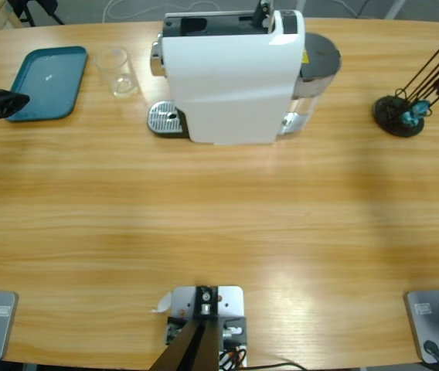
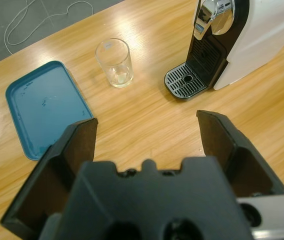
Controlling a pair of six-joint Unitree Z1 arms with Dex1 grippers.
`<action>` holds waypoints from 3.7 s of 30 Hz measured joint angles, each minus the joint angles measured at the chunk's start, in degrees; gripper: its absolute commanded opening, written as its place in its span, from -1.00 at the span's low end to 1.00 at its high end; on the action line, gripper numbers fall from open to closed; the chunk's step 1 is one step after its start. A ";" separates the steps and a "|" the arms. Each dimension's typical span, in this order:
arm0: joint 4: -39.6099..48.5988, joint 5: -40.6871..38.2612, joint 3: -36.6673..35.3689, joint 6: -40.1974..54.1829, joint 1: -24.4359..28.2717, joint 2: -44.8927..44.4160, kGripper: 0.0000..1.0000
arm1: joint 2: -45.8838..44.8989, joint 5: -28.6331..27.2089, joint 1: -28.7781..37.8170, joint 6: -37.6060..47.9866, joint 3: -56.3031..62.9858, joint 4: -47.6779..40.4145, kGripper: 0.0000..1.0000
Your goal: Pour coffee
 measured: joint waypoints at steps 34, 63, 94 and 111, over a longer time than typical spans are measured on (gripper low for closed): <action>-0.78 -0.75 0.56 0.00 0.08 -1.97 0.72 | 1.82 6.91 45.74 -45.46 -51.92 44.23 -0.81; -1.05 -0.75 0.65 0.00 0.11 -1.97 0.92 | 31.81 13.49 41.81 -53.83 -76.25 42.06 -0.83; -2.04 -0.75 1.32 0.00 0.11 -1.97 1.00 | 36.74 10.55 39.86 -53.90 -78.80 41.44 -0.83; -2.06 -0.75 1.32 0.00 0.11 -1.97 1.00 | 37.35 10.67 39.86 -53.90 -78.79 41.45 -0.10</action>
